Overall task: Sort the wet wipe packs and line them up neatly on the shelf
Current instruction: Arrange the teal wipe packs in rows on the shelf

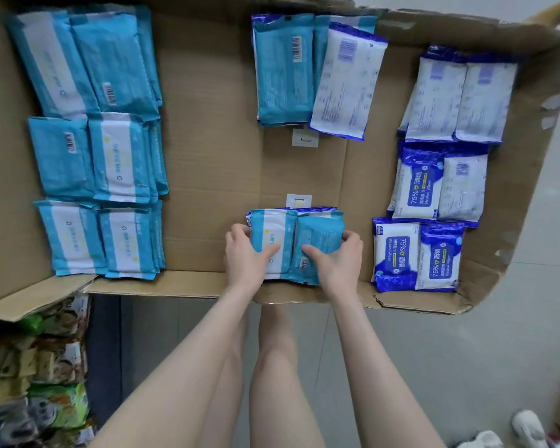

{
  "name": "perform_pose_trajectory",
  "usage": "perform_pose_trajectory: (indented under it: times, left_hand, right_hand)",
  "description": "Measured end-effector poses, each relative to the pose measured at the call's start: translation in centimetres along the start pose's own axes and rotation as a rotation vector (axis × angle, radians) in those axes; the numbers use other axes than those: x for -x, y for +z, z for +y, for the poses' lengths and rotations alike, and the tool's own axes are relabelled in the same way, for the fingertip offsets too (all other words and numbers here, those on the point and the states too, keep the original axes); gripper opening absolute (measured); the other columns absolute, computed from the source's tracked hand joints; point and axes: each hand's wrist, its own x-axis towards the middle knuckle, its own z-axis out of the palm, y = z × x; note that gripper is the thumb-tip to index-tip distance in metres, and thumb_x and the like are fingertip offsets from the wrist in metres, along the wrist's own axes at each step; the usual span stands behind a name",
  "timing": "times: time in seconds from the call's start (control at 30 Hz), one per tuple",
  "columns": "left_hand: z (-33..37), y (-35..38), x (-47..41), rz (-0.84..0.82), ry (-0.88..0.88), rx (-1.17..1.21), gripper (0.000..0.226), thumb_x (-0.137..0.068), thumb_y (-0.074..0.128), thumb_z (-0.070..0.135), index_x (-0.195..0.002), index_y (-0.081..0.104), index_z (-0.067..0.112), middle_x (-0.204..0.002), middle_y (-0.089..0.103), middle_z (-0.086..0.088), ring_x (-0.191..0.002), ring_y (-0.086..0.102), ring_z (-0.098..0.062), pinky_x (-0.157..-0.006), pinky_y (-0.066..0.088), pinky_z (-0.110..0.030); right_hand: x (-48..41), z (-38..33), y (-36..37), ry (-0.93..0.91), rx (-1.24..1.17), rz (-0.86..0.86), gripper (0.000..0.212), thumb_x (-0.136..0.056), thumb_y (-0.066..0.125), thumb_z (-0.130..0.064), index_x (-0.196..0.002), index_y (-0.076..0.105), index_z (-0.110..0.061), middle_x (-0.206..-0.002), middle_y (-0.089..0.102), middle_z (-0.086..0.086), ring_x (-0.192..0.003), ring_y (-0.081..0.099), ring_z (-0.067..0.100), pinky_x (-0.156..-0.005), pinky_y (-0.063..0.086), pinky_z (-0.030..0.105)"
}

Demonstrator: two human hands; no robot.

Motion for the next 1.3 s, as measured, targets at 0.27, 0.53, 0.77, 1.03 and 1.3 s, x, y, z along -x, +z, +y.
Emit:
perform_pose_trajectory:
  times: [0.27,0.53,0.77,1.03,1.3]
  left_hand:
    - [-2.0,-0.9,0.2,-0.007,-0.051,0.184,0.016,-0.083,0.071,0.023,-0.087,0.058,0.014,-0.099,0.062,-0.009,-0.09,0.057,-0.024,-0.075,0.043,-0.033]
    - [-1.6,0.2,1.0,-0.045,-0.025,0.191,0.018,-0.089,0.063,0.02,-0.101,0.054,0.01,-0.103,0.043,-0.003,-0.079,0.045,-0.006,-0.065,0.029,-0.015]
    - [-1.5,0.0,0.8,0.007,-0.055,0.207,0.025,-0.085,0.068,0.019,-0.097,0.047,0.012,-0.103,0.057,-0.004,-0.092,0.051,-0.018,-0.07,0.035,-0.025]
    - [-2.2,-1.1,1.0,-0.067,-0.096,0.279,0.038,-0.083,0.067,0.018,-0.116,0.049,0.012,-0.112,0.058,-0.001,-0.104,0.057,-0.02,-0.091,0.047,-0.037]
    - [-2.7,-1.4,1.0,-0.056,-0.046,0.277,0.016,-0.091,0.059,0.013,-0.107,0.058,0.013,-0.103,0.066,-0.002,-0.097,0.062,-0.022,-0.082,0.049,-0.033]
  right_hand:
    - [-0.4,1.7,-1.1,0.056,-0.183,-0.02,0.034,-0.076,0.078,-0.026,-0.097,0.053,-0.016,-0.114,0.057,0.009,-0.097,0.06,0.019,-0.085,0.053,0.038]
    - [-0.7,1.1,-0.7,-0.072,-0.114,-0.057,0.041,-0.078,0.076,-0.022,-0.106,0.047,-0.019,-0.115,0.055,0.005,-0.104,0.055,0.018,-0.091,0.049,0.042]
    - [-0.3,0.4,-0.4,-0.025,-0.161,-0.057,0.061,-0.076,0.079,-0.023,-0.126,0.046,-0.013,-0.113,0.053,-0.001,-0.105,0.054,0.014,-0.093,0.048,0.035]
    - [-0.3,1.6,-1.7,0.073,-0.39,-0.148,0.023,-0.083,0.071,-0.017,-0.102,0.057,-0.016,-0.101,0.067,0.002,-0.094,0.067,0.02,-0.084,0.055,0.048]
    - [-0.1,1.8,-1.6,0.034,-0.457,-0.185,0.03,-0.085,0.069,-0.014,-0.11,0.054,-0.02,-0.107,0.067,0.0,-0.099,0.066,0.018,-0.087,0.054,0.049]
